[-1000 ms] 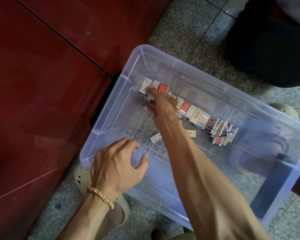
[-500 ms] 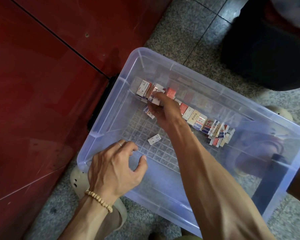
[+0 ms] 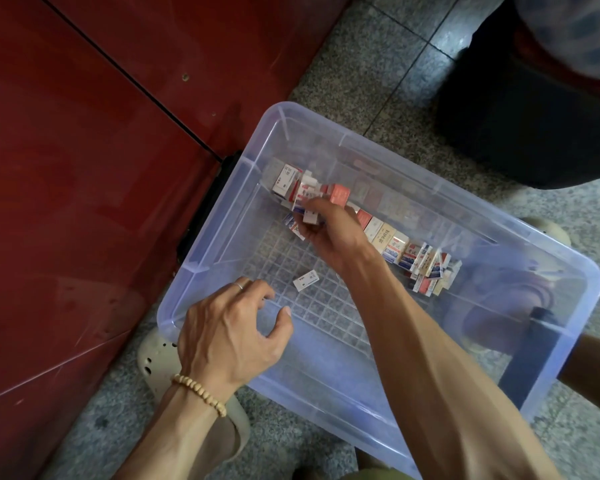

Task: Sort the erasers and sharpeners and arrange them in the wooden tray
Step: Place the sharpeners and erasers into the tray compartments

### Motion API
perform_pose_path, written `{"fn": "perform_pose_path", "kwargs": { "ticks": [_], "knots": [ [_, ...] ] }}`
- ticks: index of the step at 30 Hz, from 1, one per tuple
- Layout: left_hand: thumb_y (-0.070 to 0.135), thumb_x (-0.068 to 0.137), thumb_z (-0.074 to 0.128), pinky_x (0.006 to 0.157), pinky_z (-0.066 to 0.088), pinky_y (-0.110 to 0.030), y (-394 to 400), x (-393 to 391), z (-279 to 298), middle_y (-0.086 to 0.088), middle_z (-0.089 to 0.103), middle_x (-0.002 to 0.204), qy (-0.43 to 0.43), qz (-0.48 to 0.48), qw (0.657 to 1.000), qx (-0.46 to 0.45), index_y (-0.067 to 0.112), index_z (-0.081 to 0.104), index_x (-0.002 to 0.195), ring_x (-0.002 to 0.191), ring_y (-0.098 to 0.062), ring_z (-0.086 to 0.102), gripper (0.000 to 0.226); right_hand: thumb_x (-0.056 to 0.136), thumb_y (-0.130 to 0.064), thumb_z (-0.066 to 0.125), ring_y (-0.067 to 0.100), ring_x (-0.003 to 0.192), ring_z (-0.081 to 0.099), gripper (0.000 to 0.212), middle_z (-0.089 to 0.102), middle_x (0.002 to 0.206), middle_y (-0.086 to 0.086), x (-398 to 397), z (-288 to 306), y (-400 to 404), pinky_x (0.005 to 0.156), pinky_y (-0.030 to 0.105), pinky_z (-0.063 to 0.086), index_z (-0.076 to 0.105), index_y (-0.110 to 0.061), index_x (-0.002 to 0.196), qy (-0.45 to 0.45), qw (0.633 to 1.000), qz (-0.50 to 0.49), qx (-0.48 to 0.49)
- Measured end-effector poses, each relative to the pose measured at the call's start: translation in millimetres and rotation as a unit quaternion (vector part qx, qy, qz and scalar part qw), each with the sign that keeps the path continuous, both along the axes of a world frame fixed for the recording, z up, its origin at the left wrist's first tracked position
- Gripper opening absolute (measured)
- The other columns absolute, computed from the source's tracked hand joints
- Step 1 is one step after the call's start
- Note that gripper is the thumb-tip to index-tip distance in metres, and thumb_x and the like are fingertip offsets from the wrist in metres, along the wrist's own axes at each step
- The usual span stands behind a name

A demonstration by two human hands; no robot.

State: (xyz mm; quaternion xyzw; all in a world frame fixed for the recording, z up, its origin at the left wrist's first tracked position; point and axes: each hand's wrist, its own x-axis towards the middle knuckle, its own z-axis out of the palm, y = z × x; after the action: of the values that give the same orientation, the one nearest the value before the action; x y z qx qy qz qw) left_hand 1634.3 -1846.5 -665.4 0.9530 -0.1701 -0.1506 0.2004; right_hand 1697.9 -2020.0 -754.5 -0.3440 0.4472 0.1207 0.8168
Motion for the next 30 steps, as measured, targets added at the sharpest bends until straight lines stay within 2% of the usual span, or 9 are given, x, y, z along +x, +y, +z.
{"fn": "perform_pose_path", "kwargs": {
  "ticks": [5, 10, 14, 17, 20, 22, 26, 28, 30],
  "knots": [
    [0.052, 0.077, 0.053, 0.05, 0.053, -0.03, 1.3, -0.2, 1.3, 0.012, 0.063, 0.074, 0.031, 0.007, 0.999, -0.018, 0.025, 0.066, 0.082, 0.062, -0.01, 0.063, 0.03, 0.076, 0.0, 0.065, 0.02, 0.075, 0.066, 0.023, 0.067, 0.084, 0.009, -38.2, 36.3, -10.1, 0.064, 0.027, 0.05, 0.062, -0.005, 0.098, -0.064, 0.993, 0.096, 0.025],
    [0.052, 0.079, 0.052, 0.061, 0.055, -0.034, -2.4, -2.0, 22.9, 0.012, 0.063, 0.076, 0.05, 0.065, 0.991, -0.11, 0.025, 0.066, 0.082, 0.066, -0.004, 0.06, 0.031, 0.068, -0.004, 0.067, 0.02, 0.072, 0.068, 0.039, 0.066, 0.085, 0.011, -52.3, 90.8, -21.9, 0.063, 0.028, 0.056, 0.06, -0.003, 0.106, -0.098, 0.977, 0.187, 0.034],
    [0.062, 0.071, 0.058, 0.068, 0.052, -0.026, -15.4, -4.0, 67.5, 0.016, 0.062, 0.091, 0.062, 0.123, 0.97, -0.199, 0.038, 0.057, 0.109, 0.08, -0.002, 0.062, 0.045, 0.069, -0.004, 0.066, 0.02, 0.075, 0.066, 0.034, 0.064, 0.085, 0.011, -62.6, 144.0, -27.5, 0.068, 0.03, 0.057, 0.064, -0.007, 0.102, -0.142, 0.956, 0.257, 0.01],
    [0.064, 0.067, 0.066, 0.077, 0.05, -0.022, -26.9, -9.6, 102.9, 0.018, 0.059, 0.106, 0.058, 0.092, 0.967, -0.231, 0.041, 0.051, 0.127, 0.095, -0.001, 0.061, 0.066, 0.073, -0.004, 0.067, 0.032, 0.09, 0.059, 0.03, 0.063, 0.098, 0.019, -74.7, 181.6, -23.5, 0.082, 0.041, 0.05, 0.072, -0.011, 0.102, -0.176, 0.943, 0.284, -0.004],
    [0.055, 0.068, 0.071, 0.085, 0.048, -0.018, -34.3, -18.7, 135.8, 0.018, 0.057, 0.11, 0.013, 0.072, 0.969, -0.238, 0.037, 0.055, 0.128, 0.1, 0.001, 0.06, 0.065, 0.076, -0.004, 0.066, 0.03, 0.084, 0.058, 0.021, 0.063, 0.093, 0.015, -87.2, 215.9, -18.2, 0.078, 0.04, 0.049, 0.074, -0.017, 0.091, -0.205, 0.939, 0.277, -0.01],
    [0.043, 0.069, 0.075, 0.085, 0.046, -0.013, -36.2, -24.2, 157.8, 0.018, 0.058, 0.107, -0.005, 0.08, 0.963, -0.259, 0.032, 0.059, 0.126, 0.097, 0.002, 0.061, 0.06, 0.082, -0.007, 0.065, 0.019, 0.077, 0.066, 0.019, 0.071, 0.091, 0.008, -94.6, 237.8, -19.0, 0.071, 0.033, 0.055, 0.072, -0.013, 0.099, -0.226, 0.932, 0.282, -0.01],
    [0.021, 0.071, 0.069, 0.084, 0.052, -0.022, -36.8, -28.8, 198.7, 0.014, 0.071, 0.1, -0.021, 0.097, 0.943, -0.317, 0.025, 0.068, 0.119, 0.094, 0.001, 0.066, 0.048, 0.086, -0.025, 0.066, 0.033, 0.106, 0.068, 0.039, 0.068, 0.12, 0.021, -102.9, 278.2, -25.8, 0.096, 0.048, 0.054, 0.068, -0.003, 0.118, -0.241, 0.926, 0.291, -0.012],
    [0.012, 0.077, 0.072, 0.076, 0.056, -0.027, -36.8, -27.6, 216.5, 0.011, 0.075, 0.092, -0.001, 0.111, 0.928, -0.355, 0.024, 0.071, 0.111, 0.086, -0.004, 0.07, 0.036, 0.083, -0.027, 0.065, 0.027, 0.092, 0.067, 0.046, 0.066, 0.114, 0.022, -103.1, 296.1, -28.1, 0.086, 0.041, 0.054, 0.068, -0.001, 0.121, -0.236, 0.927, 0.293, 0.001],
    [0.003, 0.081, 0.074, 0.064, 0.054, -0.022, -36.0, -26.4, 231.3, 0.005, 0.075, 0.085, 0.029, 0.132, 0.906, -0.401, 0.022, 0.072, 0.103, 0.077, -0.008, 0.071, 0.029, 0.081, -0.017, 0.061, 0.025, 0.079, 0.066, 0.053, 0.065, 0.103, 0.023, -101.6, 308.8, -30.9, 0.074, 0.035, 0.056, 0.06, 0.008, 0.127, -0.232, 0.93, 0.286, 0.019]
  ]
}}
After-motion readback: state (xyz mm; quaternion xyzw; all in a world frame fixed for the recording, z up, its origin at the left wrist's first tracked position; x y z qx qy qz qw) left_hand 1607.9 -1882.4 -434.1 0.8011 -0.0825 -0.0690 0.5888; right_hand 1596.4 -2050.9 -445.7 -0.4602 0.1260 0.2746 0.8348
